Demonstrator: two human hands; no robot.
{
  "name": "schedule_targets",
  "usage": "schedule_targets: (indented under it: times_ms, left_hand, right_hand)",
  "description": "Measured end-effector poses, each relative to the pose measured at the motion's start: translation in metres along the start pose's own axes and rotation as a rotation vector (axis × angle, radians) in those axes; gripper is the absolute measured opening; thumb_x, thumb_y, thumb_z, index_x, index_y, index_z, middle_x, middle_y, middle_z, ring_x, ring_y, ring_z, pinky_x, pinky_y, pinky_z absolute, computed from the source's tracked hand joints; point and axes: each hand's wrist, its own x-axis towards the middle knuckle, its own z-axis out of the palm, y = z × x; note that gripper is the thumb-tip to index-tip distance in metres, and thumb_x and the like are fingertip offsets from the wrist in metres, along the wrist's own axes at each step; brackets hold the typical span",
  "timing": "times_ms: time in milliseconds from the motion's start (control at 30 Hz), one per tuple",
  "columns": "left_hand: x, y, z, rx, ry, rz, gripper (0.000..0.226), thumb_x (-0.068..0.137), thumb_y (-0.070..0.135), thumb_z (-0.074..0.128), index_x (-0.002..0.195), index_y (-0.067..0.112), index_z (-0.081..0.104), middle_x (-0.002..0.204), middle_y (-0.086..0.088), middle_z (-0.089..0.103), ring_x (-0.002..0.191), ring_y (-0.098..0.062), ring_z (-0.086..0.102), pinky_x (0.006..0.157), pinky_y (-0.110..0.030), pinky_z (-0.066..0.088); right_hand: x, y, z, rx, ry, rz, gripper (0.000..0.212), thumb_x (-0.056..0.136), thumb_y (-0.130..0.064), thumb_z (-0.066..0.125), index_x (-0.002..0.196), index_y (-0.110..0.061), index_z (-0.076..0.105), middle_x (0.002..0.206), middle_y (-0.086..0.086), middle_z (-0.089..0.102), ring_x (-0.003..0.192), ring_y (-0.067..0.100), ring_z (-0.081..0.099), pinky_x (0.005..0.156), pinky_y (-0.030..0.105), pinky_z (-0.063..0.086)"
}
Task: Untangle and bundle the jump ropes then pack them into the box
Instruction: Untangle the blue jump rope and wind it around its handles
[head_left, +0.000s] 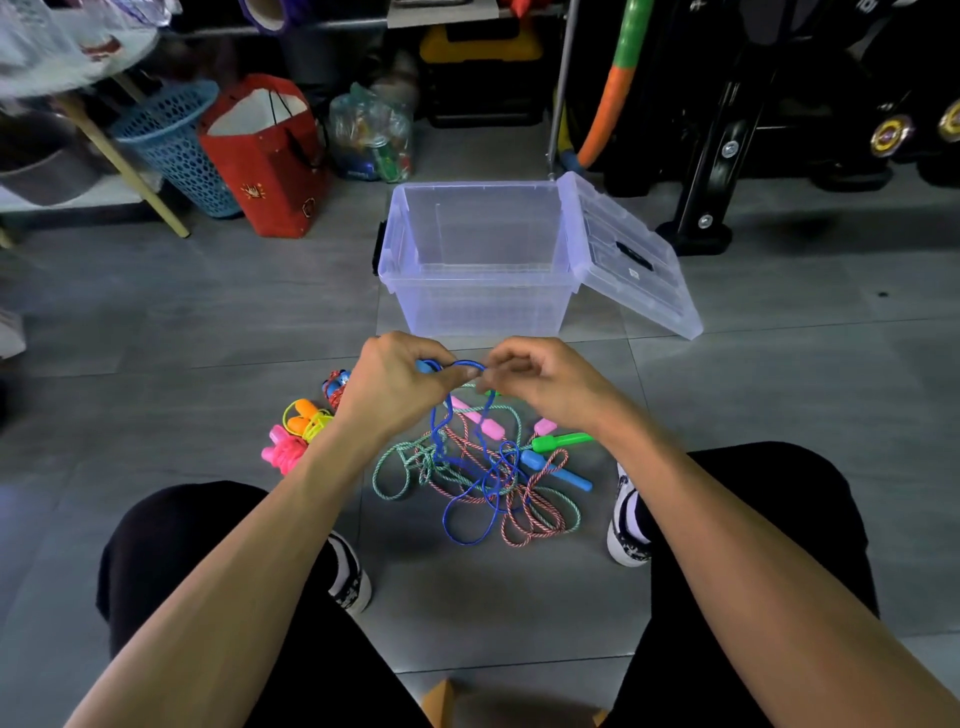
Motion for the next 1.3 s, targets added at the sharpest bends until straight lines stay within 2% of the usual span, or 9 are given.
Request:
schedule_targets:
  times_ms: [167,333,433,600,800,933,1000,1167,1300]
  left_hand:
    - [-0.001,0.004,-0.005,-0.185,-0.045,-0.087,0.017,0.078,0.032,0.081,0.072,0.017,0.075,0.057,-0.008,0.061,0.037,-0.016,0.036,0.040,-0.023,0.034]
    - [0.011,-0.016,-0.018,-0.330,0.135,-0.262,0.021,0.078,0.032,0.080,0.064,0.018,0.072,0.053,-0.003,0.062,0.044,-0.021,0.045,0.053,-0.029,0.045]
    - [0.013,-0.028,-0.013,-0.152,0.028,-0.321,0.010,0.080,0.027,0.077,0.078,0.018,0.072,0.046,0.002,0.060,0.039,-0.019,0.046,0.051,-0.027,0.046]
    - [-0.007,-0.005,0.003,-0.059,-0.371,-0.023,0.043,0.091,0.030,0.067,0.128,0.043,0.049,0.068,-0.003,0.072,0.035,-0.013,0.045,0.042,-0.019,0.042]
    - [-0.003,0.001,0.004,-0.170,-0.207,0.054,0.059,0.089,0.028,0.068,0.137,0.047,0.039,0.077,0.004,0.075,0.038,-0.015,0.044,0.043,-0.018,0.043]
    - [-0.006,0.000,0.010,0.010,-0.248,0.185,0.012,0.094,0.025,0.063,0.104,0.031,0.066,0.072,0.007,0.073,0.044,-0.001,0.054,0.054,-0.017,0.045]
    - [-0.005,-0.003,0.017,0.068,-0.203,0.215,0.015,0.095,0.024,0.059,0.083,0.023,0.068,0.067,0.006,0.071,0.052,-0.001,0.056,0.058,-0.021,0.044]
    - [0.022,-0.034,0.000,0.026,0.176,-0.111,0.013,0.085,0.031,0.059,0.078,0.027,0.069,0.072,-0.004,0.070,0.064,-0.018,0.067,0.065,-0.029,0.057]
    - [0.023,-0.043,-0.002,0.099,-0.039,-0.257,0.024,0.084,0.017,0.057,0.101,0.030,0.068,0.073,0.001,0.072,0.058,-0.026,0.062,0.058,-0.032,0.058]
  right_hand:
    - [-0.001,-0.008,-0.006,-0.019,-0.037,0.086,0.023,0.096,-0.020,0.056,0.075,-0.016,0.064,0.053,-0.007,0.056,0.058,0.011,0.058,0.071,0.028,0.045]
    - [-0.005,-0.007,-0.016,-0.100,0.119,0.113,0.025,0.097,-0.026,0.056,0.075,-0.019,0.066,0.050,-0.012,0.050,0.053,0.010,0.046,0.060,0.025,0.041]
    - [-0.007,-0.006,-0.018,-0.218,0.170,0.042,0.022,0.096,-0.021,0.057,0.077,-0.019,0.068,0.052,-0.018,0.058,0.051,-0.003,0.047,0.057,0.019,0.039]
    - [-0.007,-0.003,-0.007,-0.329,0.094,-0.050,0.022,0.095,-0.025,0.059,0.079,-0.015,0.070,0.067,0.002,0.066,0.059,0.005,0.051,0.061,0.033,0.044]
    - [-0.006,-0.009,-0.007,-0.370,0.115,-0.069,0.022,0.095,-0.022,0.058,0.080,-0.011,0.069,0.065,0.007,0.062,0.059,0.016,0.050,0.060,0.033,0.042]
    - [-0.003,-0.009,-0.009,-0.380,0.108,-0.067,0.025,0.096,-0.023,0.058,0.079,-0.008,0.069,0.064,0.008,0.061,0.056,0.016,0.047,0.057,0.032,0.039]
    - [-0.003,-0.008,-0.007,-0.376,0.096,-0.067,0.027,0.096,-0.025,0.057,0.079,-0.007,0.068,0.065,0.011,0.062,0.057,0.021,0.050,0.059,0.034,0.042]
    - [-0.005,-0.004,-0.018,-0.350,0.122,0.030,0.024,0.095,-0.026,0.057,0.076,-0.013,0.066,0.052,-0.016,0.058,0.047,-0.001,0.050,0.058,0.027,0.044]
    - [-0.009,-0.004,-0.020,-0.377,0.114,0.036,0.023,0.094,-0.025,0.057,0.077,-0.013,0.068,0.052,-0.016,0.055,0.049,-0.001,0.046,0.057,0.025,0.044]
